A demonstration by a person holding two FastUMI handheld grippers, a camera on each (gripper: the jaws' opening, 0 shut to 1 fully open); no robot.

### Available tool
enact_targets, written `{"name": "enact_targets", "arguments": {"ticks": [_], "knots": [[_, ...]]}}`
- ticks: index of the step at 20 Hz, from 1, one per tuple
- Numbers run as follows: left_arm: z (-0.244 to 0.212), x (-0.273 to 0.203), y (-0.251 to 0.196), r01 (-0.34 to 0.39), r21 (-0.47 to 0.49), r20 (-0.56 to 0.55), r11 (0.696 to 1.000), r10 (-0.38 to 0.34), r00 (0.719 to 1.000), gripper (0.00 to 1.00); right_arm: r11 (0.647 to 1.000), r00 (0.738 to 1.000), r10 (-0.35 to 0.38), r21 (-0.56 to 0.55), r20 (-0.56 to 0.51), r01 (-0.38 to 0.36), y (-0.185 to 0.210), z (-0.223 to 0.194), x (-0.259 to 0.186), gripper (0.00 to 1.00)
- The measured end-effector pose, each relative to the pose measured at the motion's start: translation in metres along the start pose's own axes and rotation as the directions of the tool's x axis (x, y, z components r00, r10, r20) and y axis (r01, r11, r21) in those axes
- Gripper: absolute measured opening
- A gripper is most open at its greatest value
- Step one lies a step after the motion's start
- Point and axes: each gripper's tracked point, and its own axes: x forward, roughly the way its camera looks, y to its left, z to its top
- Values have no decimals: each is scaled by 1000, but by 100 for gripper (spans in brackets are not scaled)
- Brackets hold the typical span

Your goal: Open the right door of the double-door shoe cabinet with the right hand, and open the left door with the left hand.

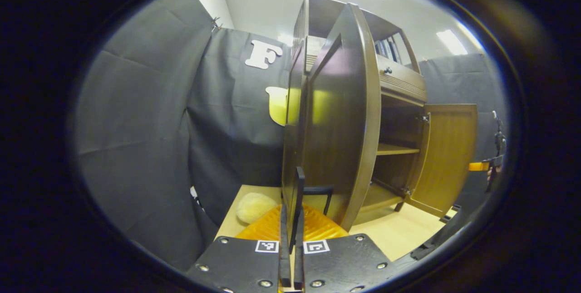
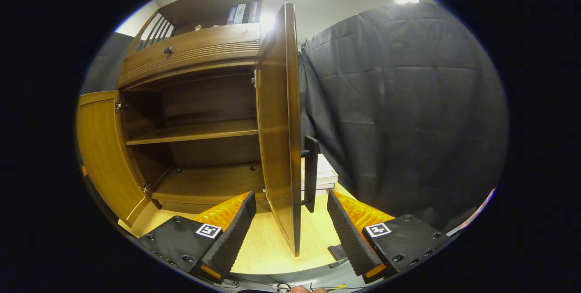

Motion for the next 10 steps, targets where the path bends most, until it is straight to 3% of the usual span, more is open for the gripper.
{"name": "enact_targets", "arguments": {"ticks": [4, 5, 6, 9, 10], "knots": [[4, -3, 4, -33, 19, -9, 999, 33, 999, 5, 1000, 1000, 24, -13, -11, -24, 4, -2, 5, 95], [5, -3, 4, -43, 18, -9, 999, 43, 999, 5, 999, 1000, 29, -16, -10, -29, 5, -2, 5, 99], [7, -4, 5, -57, 18, -6, 998, 57, 998, 5, 999, 999, 34, -16, -11, -34, 6, -3, 5, 95], [14, -4, 9, -123, 69, 33, 990, 121, 992, 4, 998, 998, 59, -6, -14, -59, 11, -11, 2, 99], [19, -6, 9, -139, 78, 49, 987, 136, 990, 5, 998, 998, 64, -7, -15, -64, 14, -12, 3, 95]]}}
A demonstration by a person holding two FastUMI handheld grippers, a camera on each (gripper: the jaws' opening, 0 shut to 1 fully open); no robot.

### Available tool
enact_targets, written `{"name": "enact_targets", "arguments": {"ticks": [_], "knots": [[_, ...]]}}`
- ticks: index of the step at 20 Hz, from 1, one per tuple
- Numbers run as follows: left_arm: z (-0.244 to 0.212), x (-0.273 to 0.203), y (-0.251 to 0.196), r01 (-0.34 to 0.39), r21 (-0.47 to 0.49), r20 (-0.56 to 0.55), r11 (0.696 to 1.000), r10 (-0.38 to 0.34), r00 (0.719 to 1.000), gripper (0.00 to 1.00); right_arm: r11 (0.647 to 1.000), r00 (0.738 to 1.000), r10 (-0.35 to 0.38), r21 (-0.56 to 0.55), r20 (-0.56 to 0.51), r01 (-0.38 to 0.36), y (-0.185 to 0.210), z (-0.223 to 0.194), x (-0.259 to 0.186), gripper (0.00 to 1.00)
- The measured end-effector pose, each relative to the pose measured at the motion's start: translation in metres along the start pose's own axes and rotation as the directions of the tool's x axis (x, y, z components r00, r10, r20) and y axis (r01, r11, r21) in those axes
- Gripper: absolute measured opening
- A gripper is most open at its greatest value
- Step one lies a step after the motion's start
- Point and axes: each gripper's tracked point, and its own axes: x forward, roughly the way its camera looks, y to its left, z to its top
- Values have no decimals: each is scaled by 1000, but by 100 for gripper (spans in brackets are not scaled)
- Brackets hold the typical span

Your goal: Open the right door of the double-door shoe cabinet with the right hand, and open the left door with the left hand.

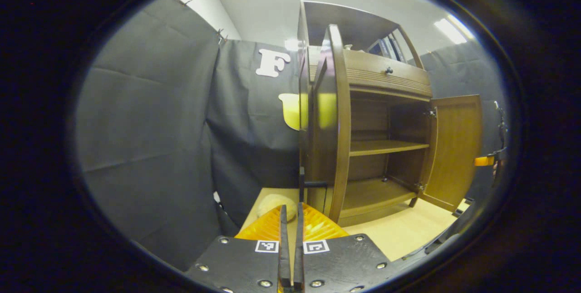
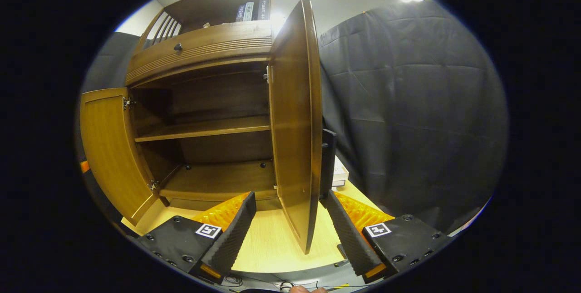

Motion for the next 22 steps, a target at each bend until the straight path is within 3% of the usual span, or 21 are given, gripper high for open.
{"name": "enact_targets", "arguments": {"ticks": [4, 7, 10, 12, 13, 15, 16, 17, 22], "knots": [[28, -18, -15, 8, -67, 45, 998, -5, 999, 6, 1000, 1000, 27, -12, 14, -27, 14, 2, -3, 99], [46, -31, -27, -37, -93, 97, 995, 46, 994, 5, 999, 998, 32, 4, 53, -33, 22, 10, -13, 99], [55, -37, -47, -37, -118, 144, 992, 54, 988, 44, 998, 996, 63, 18, 61, -64, 31, 13, -21, 95], [41, -37, -62, -34, -87, 114, 996, 44, 992, 44, 997, 995, 72, 15, 67, -73, 35, 15, -29, 99], [38, -33, -70, -25, -81, 101, 996, 34, 994, 53, 997, 995, 76, 13, 69, -77, 37, 14, -32, 94], [38, -30, -82, -6, -86, 93, 996, 14, 996, 70, 996, 994, 82, 13, 72, -83, 40, 14, -39, 94], [38, -27, -87, 0, -97, 93, 995, 9, 996, 78, 996, 994, 85, 14, 70, -87, 41, 14, -41, 99], [37, -25, -93, 8, -111, 91, 994, 2, 996, 87, 996, 993, 87, 12, 74, -89, 42, 15, -45, 94], [32, -15, -101, -4, -118, 59, 993, 11, 998, 88, 995, 992, 96, -3, 85, -96, 48, 19, -50, 94]]}}
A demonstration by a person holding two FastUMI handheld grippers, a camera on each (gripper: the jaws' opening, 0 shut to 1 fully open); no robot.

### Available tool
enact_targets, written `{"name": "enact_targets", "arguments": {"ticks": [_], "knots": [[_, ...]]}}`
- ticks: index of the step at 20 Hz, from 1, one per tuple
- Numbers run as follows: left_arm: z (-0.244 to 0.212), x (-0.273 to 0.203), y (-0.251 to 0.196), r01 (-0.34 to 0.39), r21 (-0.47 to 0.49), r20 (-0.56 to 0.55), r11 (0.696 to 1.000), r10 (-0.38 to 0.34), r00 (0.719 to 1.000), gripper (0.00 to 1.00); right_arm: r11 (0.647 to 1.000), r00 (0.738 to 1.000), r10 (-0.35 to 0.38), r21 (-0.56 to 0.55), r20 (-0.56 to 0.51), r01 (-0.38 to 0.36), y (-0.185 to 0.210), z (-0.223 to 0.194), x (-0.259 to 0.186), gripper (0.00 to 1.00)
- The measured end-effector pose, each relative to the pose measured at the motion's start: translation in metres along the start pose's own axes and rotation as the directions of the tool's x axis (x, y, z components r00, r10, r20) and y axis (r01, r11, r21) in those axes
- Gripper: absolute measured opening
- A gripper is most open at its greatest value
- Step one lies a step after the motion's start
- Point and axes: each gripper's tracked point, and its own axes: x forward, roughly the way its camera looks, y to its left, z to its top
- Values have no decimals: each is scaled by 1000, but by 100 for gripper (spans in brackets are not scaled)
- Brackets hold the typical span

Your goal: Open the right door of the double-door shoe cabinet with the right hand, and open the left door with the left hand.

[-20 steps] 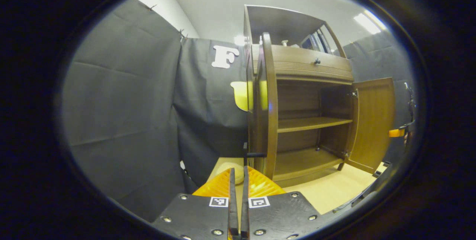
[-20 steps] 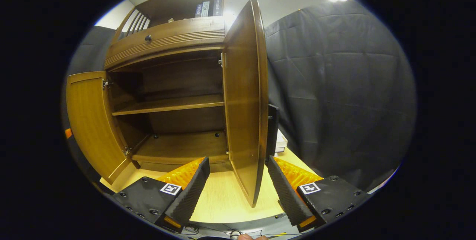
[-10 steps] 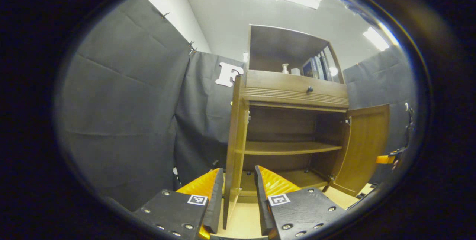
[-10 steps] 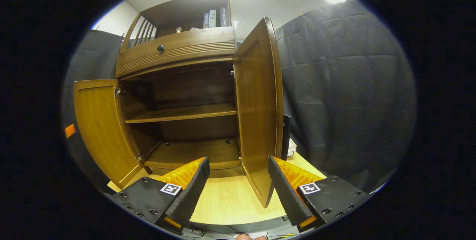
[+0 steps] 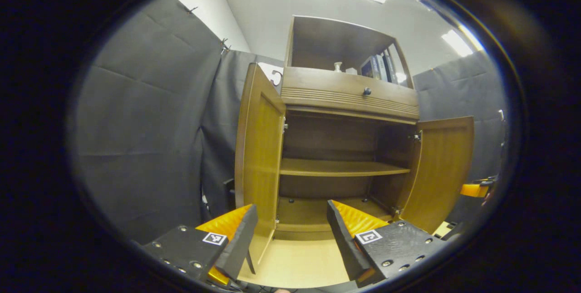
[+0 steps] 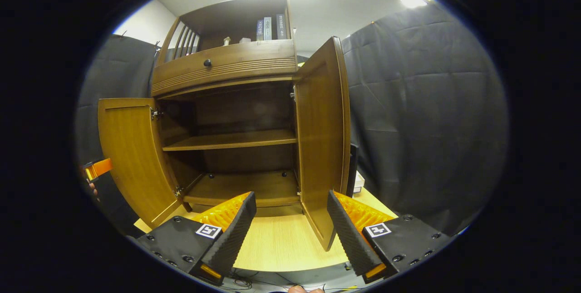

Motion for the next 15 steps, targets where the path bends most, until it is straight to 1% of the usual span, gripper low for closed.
{"name": "enact_targets", "arguments": {"ticks": [2, 5, 6, 8, 9, 10, 11, 12, 13, 14, 15], "knots": [[0, 0, 0, 1, -10, 6, 1000, -1, 1000, 88, 1000, 1000, 1, 1, 6, -1, 3, 4, -2, 94], [-3, 0, 0, -4, 11, 5, 1000, 4, 1000, 88, 1000, 1000, -1, 4, 26, 1, 7, 9, -4, 94], [-5, 2, -1, -11, 18, 2, 1000, 11, 1000, 88, 1000, 1000, -1, 6, 25, 1, 8, 8, -4, 99], [-9, 3, -3, -9, 12, -3, 1000, 9, 1000, 88, 1000, 1000, -1, 5, 19, 1, 11, 6, -3, 99], [-12, 3, -1, -5, 7, -7, 1000, 5, 1000, 88, 1000, 1000, -1, 2, 18, 1, 11, 5, -3, 94], [-13, 3, 0, -2, 7, -10, 1000, 2, 1000, 88, 1000, 1000, -4, -1, 18, 4, 11, 5, -3, 99], [-14, 3, 0, 0, 13, -9, 1000, 0, 1000, 88, 1000, 1000, -8, -2, 21, 8, 10, 5, -3, 99], [-14, 4, -1, 0, 22, -7, 1000, 0, 1000, 88, 1000, 1000, -11, -2, 21, 11, 10, 4, -3, 94], [-14, 3, -3, 4, 29, -6, 1000, -4, 1000, 88, 1000, 1000, -14, 0, 20, 14, 10, 4, -2, 94], [-14, 4, -5, 10, 33, -5, 999, -9, 1000, 88, 1000, 1000, -15, 4, 19, 15, 10, 3, -2, 99], [-16, 3, -5, 17, 30, -6, 999, -16, 1000, 88, 1000, 1000, -16, 7, 18, 16, 10, 4, -1, 99]]}}
